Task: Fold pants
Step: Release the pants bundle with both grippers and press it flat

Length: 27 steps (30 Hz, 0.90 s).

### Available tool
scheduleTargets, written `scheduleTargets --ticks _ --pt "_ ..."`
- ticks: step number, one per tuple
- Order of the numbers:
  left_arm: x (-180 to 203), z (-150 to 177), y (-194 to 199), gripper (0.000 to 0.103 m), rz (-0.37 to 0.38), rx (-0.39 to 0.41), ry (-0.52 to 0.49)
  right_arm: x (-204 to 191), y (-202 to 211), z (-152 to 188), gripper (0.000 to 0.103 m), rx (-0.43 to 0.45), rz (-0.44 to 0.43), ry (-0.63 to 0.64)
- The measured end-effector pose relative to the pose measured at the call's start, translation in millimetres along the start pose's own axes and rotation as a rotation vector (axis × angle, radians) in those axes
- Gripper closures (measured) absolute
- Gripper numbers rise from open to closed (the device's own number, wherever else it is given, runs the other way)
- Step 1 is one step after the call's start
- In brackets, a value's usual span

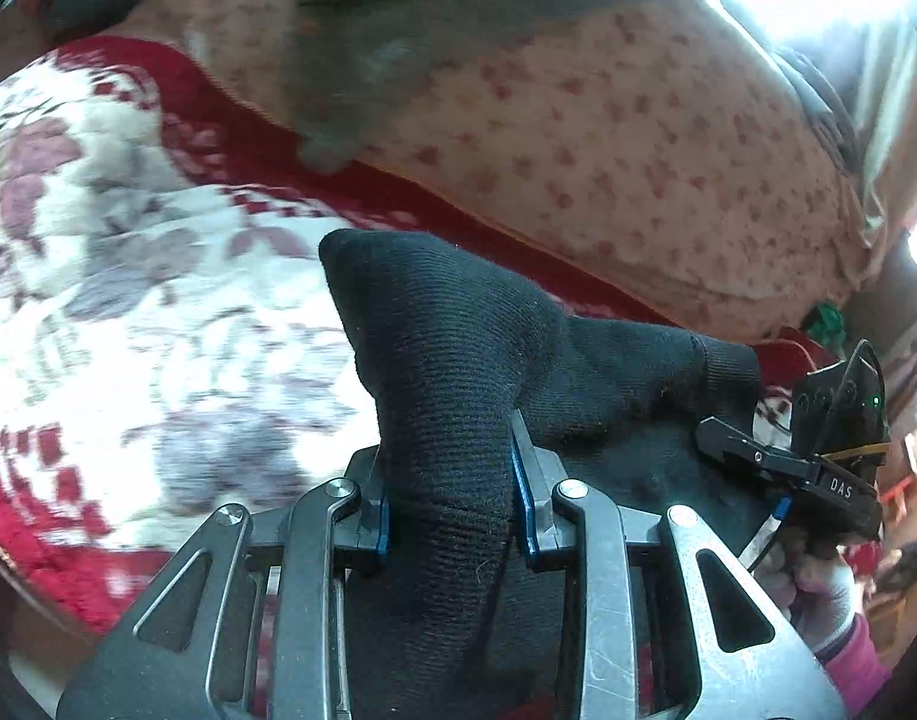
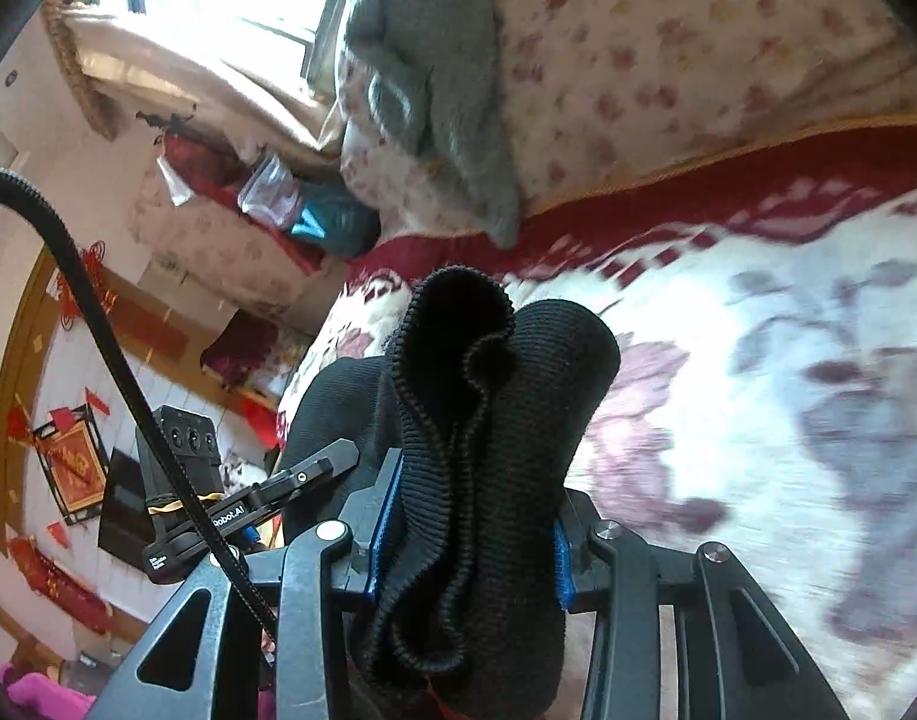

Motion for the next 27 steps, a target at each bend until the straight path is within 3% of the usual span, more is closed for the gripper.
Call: scheduleTargets --ticks 6,8,9,11,14,18,22,27 --pt "-46 2 -8 0.075 -0.054 0.000 0.073 0 -52 3 0.063 -0.072 0.000 -0.008" --pt "-58 9 -20 0.073 -0.079 -0.028 0.096 11 -66 5 0.062 -0.110 0.036 -0.030" --pt "-63 12 -24 0.070 -0.084 -0.028 0.114 15 -73 7 0.059 -0.126 0.066 -0.030" --pt "-70 14 -27 0.053 -0.084 -0.014 0.154 23 -80 10 0.054 -0.137 0.112 -0.011" --pt "-76 15 -28 0.037 -0.092 -0.010 0.201 27 -75 9 0.053 -0.136 0.112 -0.023" --pt "-81 16 -24 0.036 -0.101 -0.009 0.213 20 -60 5 0.052 -0.132 0.169 0.035" --pt "-72 16 -3 0.036 -0.206 0.073 0.164 10 -40 3 0.052 -0.100 0.199 0.080" --pt "-53 16 15 0.036 -0.258 0.142 0.113 -15 -16 -2 0.052 -0.031 0.249 0.180"
Point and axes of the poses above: each gripper's, at about its wrist camera, not at the fingertips, and y roughly against the way its jaws point, x to its right, z to its underside, the point moved 6 cm from there along -y, roughly the way its jaws point, and after that the axes turned 5 degrees about y, right-handed, at the moved point
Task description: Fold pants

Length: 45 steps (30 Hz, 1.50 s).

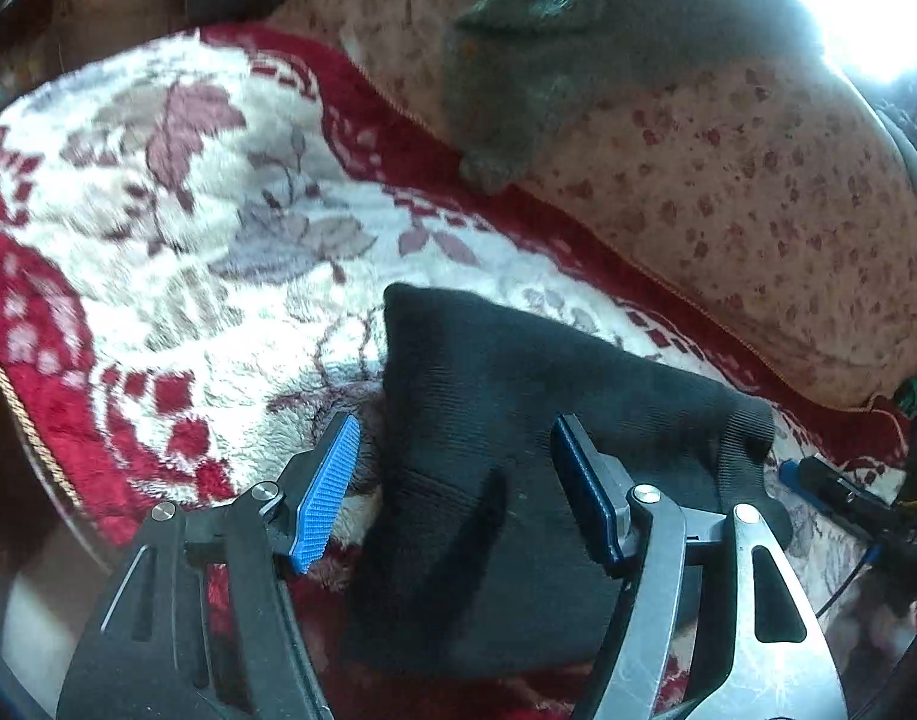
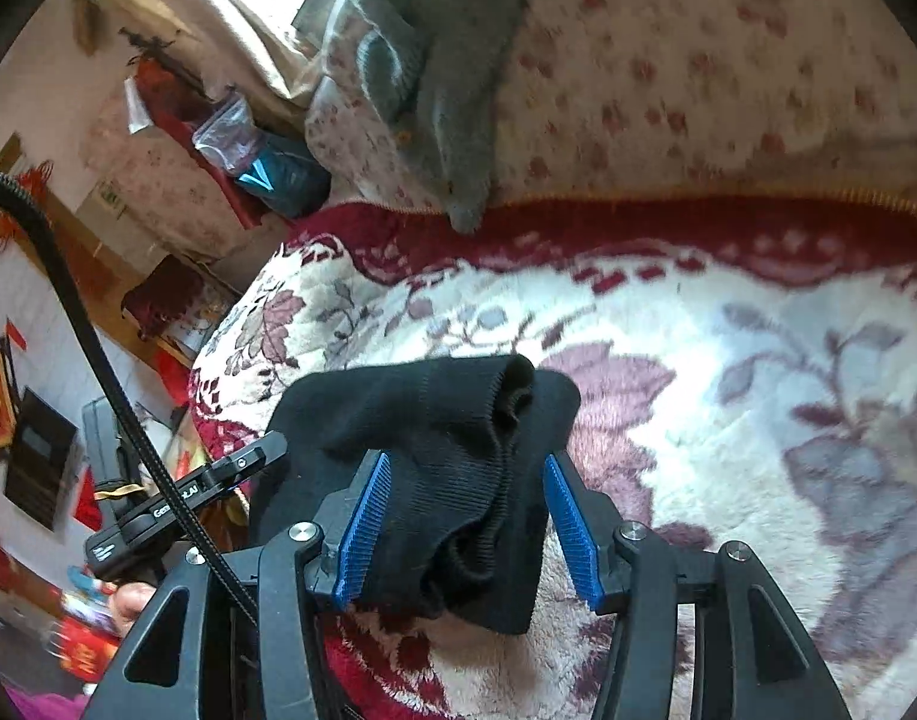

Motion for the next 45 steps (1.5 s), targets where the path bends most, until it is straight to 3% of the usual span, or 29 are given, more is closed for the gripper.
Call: scheduleTargets --ticks 7,21,45 --pt "24 8 27 0.036 -0.052 0.100 -0.060 -34 10 0 0.049 0.048 0.028 0.088" --pt "36 25 62 0.036 -0.136 0.202 -0.107 -62 13 18 0.049 0.051 0.038 0.141" --pt "34 34 71 0.036 -0.153 0.206 -0.091 -79 9 29 0.048 0.024 0.047 0.212"
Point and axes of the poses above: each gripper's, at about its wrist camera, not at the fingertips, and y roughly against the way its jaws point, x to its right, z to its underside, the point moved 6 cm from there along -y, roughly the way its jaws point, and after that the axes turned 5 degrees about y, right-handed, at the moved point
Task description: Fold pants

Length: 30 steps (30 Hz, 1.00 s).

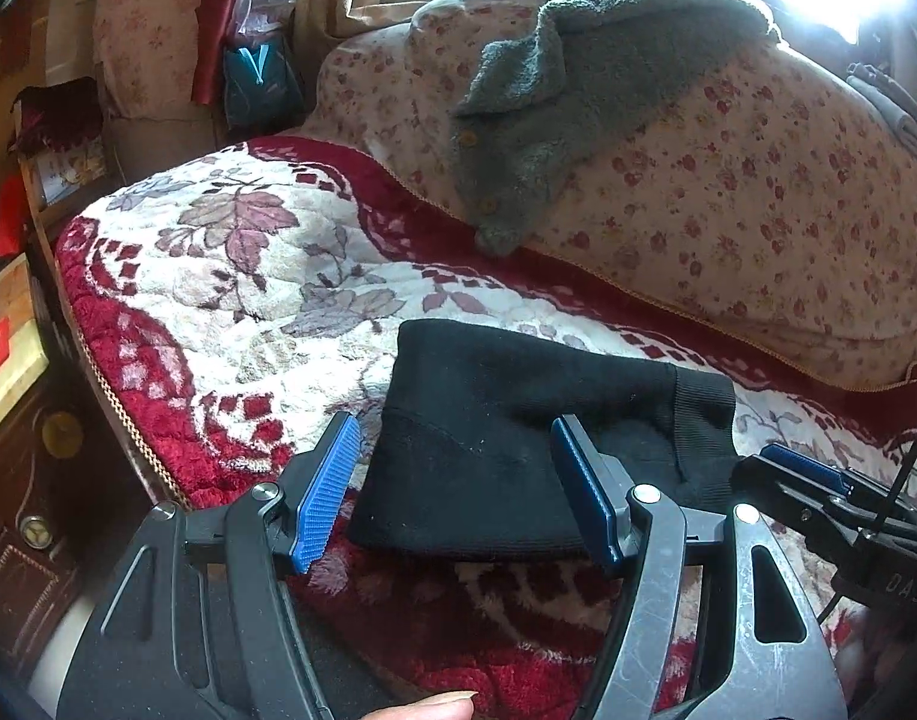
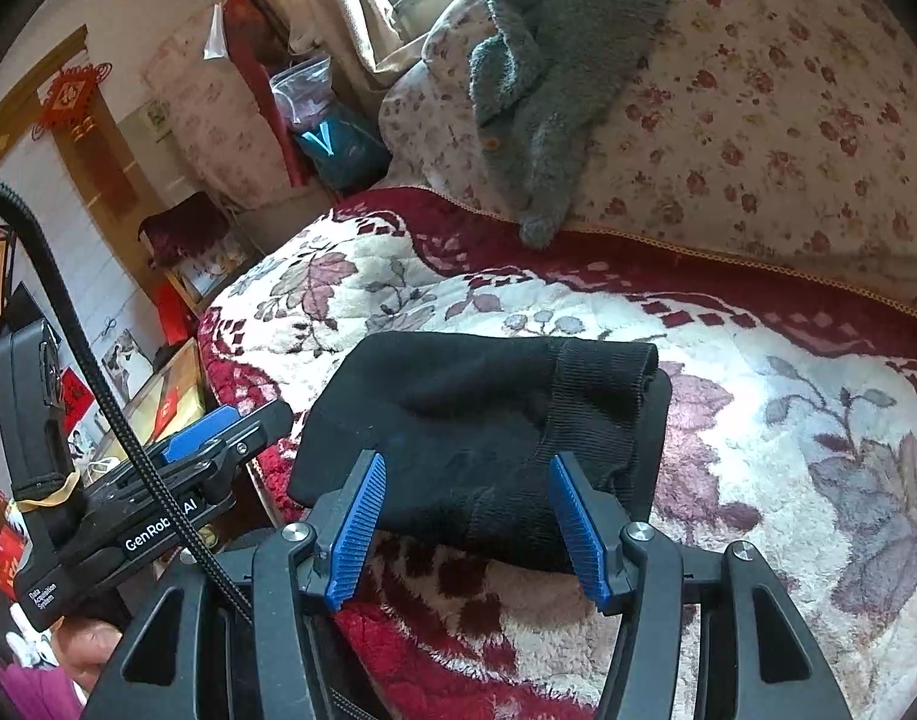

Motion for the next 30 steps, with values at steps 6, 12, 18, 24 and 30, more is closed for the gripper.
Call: scheduleTargets --ticks 6,12,18,24,30 --pt "-1 2 -1 0.036 0.002 -0.007 0.004 1 -3 2 0.048 -0.011 -0.003 -0.001" --pt "-2 5 -3 0.036 -0.002 -0.019 0.013 0 -4 3 0.048 -0.011 -0.002 0.000" --pt "-2 4 -1 0.036 -0.007 -0.012 0.010 -3 -6 4 0.048 -0.020 -0.006 0.002" --pt "-4 3 -2 0.036 -0.006 -0.011 0.009 -5 -9 4 0.048 -0.026 -0.010 0.004" --pt "-4 2 -2 0.036 -0.007 -0.013 0.011 -6 -11 5 0.048 -0.031 -0.013 0.004"
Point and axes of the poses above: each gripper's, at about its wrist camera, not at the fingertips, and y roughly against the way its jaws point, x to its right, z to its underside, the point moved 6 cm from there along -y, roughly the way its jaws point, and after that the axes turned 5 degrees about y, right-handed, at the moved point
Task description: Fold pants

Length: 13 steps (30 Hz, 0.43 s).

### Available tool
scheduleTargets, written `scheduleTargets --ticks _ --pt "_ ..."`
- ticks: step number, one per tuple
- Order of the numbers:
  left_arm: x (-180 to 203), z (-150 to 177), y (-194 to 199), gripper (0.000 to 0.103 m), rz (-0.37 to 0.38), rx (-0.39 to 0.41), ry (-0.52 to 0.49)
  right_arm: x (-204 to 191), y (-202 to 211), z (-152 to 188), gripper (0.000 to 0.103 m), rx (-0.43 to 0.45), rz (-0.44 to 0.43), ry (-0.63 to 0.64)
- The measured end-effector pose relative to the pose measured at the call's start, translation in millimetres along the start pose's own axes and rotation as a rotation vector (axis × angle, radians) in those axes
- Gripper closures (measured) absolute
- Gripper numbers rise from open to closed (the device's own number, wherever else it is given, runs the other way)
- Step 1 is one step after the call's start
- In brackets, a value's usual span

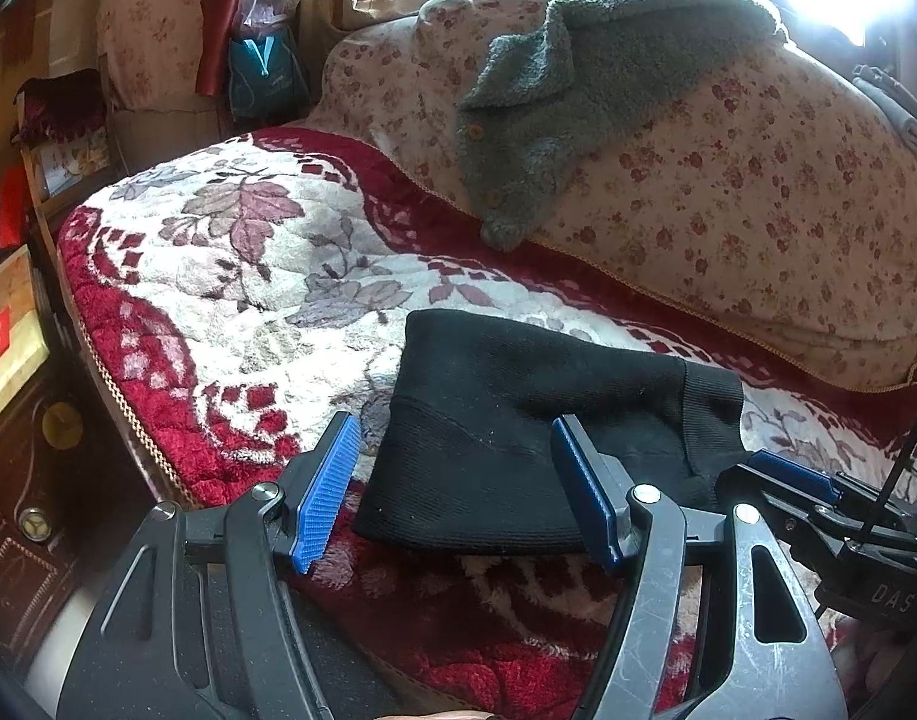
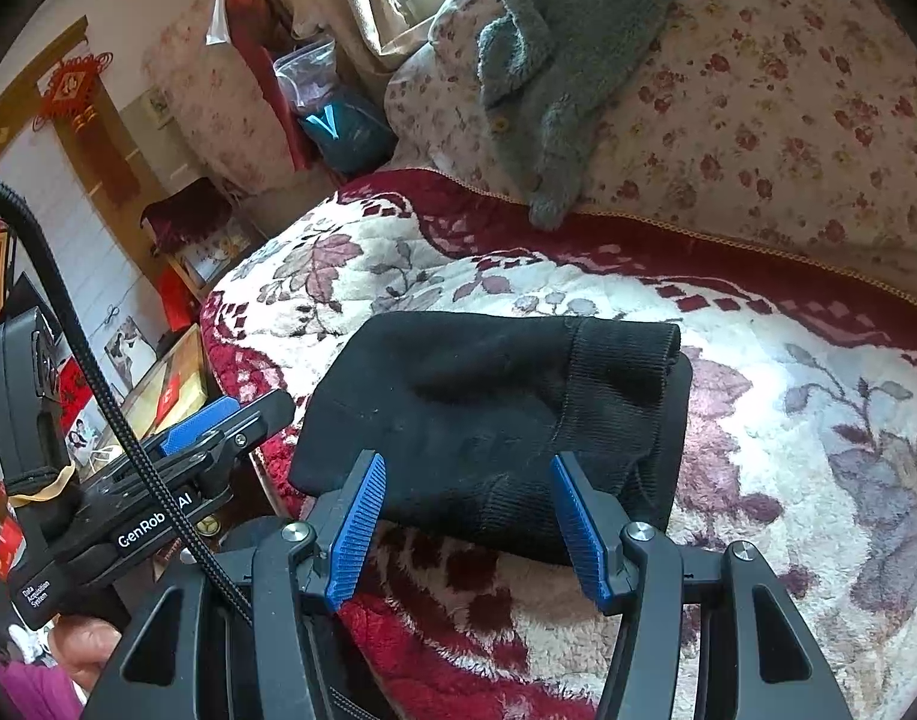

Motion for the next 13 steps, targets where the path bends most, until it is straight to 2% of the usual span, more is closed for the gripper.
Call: scheduleTargets --ticks 8,13 --pt "-2.6 -2.1 2.2 0.036 -0.021 0.026 -0.002 -0.3 -1.2 0.5 0.048 -0.001 0.000 -0.002" --pt "-0.9 -0.7 0.6 0.036 -0.011 0.008 0.002 -1.0 -2.4 1.9 0.048 -0.009 -0.010 -0.001"
Point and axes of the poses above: each gripper's, at about its wrist camera, not at the fingertips, and y roughly against the way its jaws point, x to its right, z to its underside, the point moved 6 cm from there along -y, roughly the way its jaws point, and after that the axes turned 5 degrees about y, right-handed, at the moved point
